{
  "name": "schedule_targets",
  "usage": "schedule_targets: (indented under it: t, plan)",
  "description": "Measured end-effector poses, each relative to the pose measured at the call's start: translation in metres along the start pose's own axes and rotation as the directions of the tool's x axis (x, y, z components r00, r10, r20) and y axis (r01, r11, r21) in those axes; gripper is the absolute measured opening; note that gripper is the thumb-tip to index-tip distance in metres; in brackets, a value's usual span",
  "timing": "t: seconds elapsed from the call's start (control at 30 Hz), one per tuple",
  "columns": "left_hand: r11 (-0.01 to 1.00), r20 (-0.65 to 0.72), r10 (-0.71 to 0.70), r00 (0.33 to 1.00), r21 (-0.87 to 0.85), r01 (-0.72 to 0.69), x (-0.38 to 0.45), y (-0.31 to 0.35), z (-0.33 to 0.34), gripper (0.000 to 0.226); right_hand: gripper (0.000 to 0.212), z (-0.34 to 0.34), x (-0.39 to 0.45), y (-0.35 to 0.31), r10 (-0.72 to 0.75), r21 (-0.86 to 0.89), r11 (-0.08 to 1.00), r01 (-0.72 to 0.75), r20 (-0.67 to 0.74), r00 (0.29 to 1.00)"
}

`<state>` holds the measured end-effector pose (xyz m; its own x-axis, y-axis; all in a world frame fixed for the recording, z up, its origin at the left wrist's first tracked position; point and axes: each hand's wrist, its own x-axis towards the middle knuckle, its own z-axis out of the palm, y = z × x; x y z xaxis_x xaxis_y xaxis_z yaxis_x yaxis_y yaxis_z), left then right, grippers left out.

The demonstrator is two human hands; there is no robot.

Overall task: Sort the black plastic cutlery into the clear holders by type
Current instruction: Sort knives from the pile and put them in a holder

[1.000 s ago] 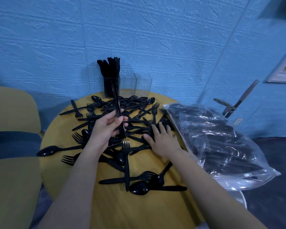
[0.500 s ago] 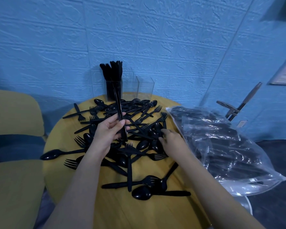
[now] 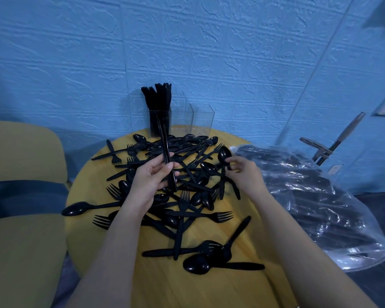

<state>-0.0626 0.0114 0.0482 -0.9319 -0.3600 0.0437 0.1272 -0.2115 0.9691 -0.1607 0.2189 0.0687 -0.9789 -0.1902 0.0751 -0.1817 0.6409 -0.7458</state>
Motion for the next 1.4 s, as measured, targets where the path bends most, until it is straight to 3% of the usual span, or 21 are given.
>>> schedule_targets:
  t: [0.3,0.43,0.53,0.67,0.73,0.87,1.03,1.2,1.27,1.4]
  plan:
    - [1.000,-0.014,-0.014,1.000,-0.011,0.014,0.001,0.000,0.000,0.029,0.044,0.011,0.024,-0.001,-0.008,-0.019,1.000,0.009,0.071,0.997]
    - [1.000,-0.017,-0.014,1.000,-0.018,0.013,0.001,0.000,-0.001,0.029,0.044,0.003,0.033,-0.009,-0.133,-0.142,0.978,0.155,0.152,0.979]
    - [1.000,-0.016,-0.013,1.000,-0.011,0.012,0.002,-0.001,0.000,0.029,0.025,-0.009,0.039,-0.008,-0.249,-0.354,0.884,0.306,0.197,0.948]
    - [1.000,-0.012,-0.012,1.000,-0.011,0.012,0.004,-0.002,0.000,0.030,0.020,-0.013,0.038,-0.001,-0.193,-0.571,0.696,0.436,0.436,0.879]
    - [1.000,-0.014,-0.012,1.000,-0.013,0.012,0.004,-0.002,-0.001,0.030,0.016,-0.011,0.034,0.002,-0.187,-0.557,0.666,0.496,0.520,0.834]
    - [1.000,-0.010,-0.010,1.000,-0.013,0.009,0.003,-0.001,0.000,0.031,0.033,-0.007,0.032,0.004,-0.213,-0.546,0.606,0.578,0.589,0.779]
    - [1.000,-0.007,-0.001,1.000,-0.018,0.001,0.002,0.000,-0.001,0.029,0.029,-0.010,0.038,0.010,-0.205,-0.575,0.607,0.549,0.555,0.806]
    - [1.000,-0.007,-0.001,1.000,-0.012,0.001,0.002,0.000,-0.001,0.028,0.039,-0.011,0.034,0.011,-0.167,-0.561,0.639,0.527,0.567,0.806]
    - [1.000,-0.008,-0.002,1.000,-0.021,0.001,0.002,0.000,-0.001,0.028,0.039,-0.010,0.031,0.007,-0.223,-0.511,0.632,0.583,0.600,0.769]
    - [1.000,-0.013,0.001,1.000,-0.022,-0.001,0.002,0.001,-0.001,0.027,0.029,-0.004,0.028,-0.001,-0.315,-0.477,0.511,0.715,0.670,0.672]
